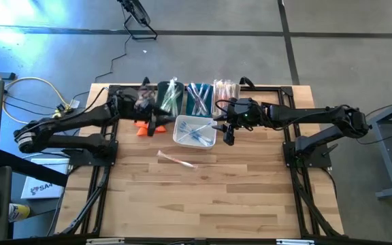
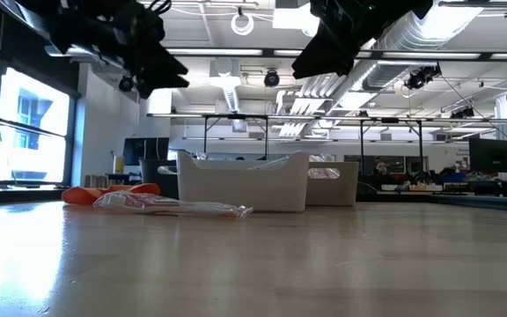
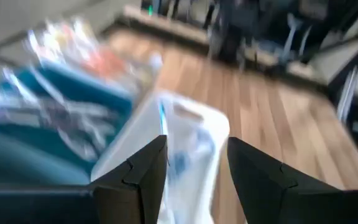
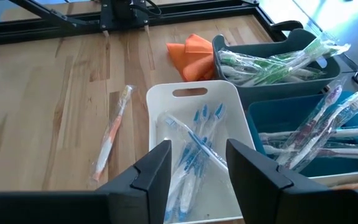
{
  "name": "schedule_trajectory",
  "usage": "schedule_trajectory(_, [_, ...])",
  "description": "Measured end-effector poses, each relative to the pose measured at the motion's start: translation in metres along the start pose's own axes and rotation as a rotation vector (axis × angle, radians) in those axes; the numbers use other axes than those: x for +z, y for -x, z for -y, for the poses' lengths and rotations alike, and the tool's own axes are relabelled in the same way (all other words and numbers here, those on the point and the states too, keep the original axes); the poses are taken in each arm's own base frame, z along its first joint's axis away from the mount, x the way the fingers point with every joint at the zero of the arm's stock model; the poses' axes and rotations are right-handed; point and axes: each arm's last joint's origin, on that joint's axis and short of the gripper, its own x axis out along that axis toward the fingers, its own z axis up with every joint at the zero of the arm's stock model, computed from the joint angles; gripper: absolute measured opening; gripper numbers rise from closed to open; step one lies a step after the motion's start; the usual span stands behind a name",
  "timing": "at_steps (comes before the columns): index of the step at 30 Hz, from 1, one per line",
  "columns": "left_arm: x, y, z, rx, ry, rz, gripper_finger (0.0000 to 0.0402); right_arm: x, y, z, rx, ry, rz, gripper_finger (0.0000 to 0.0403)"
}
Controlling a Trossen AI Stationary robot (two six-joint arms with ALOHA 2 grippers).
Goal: Pick & Place Toothbrushes
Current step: Put the orange toothbrush into the gray bin
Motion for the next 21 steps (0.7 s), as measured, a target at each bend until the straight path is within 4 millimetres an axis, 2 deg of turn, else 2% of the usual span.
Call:
schedule_trajectory(9, [-0.028, 0.012, 0.042, 0.028, -0.081, -0.255, 0.0166, 0.0, 0.0, 0.0, 0.0, 0.005, 0.0, 0.0146])
schedule_trajectory(16, [-0.034, 0.01, 0.065, -0.03, -0.186, -0.28, 0.0166, 0.0, 0.0, 0.0, 0.0, 0.005, 0.0, 0.0146])
schedule_trajectory(21, [-0.035, 0.01, 0.07, -0.058, -0.206, -0.285, 0.0166, 0.0, 0.0, 0.0, 0.0, 0.004, 0.0, 0.0146])
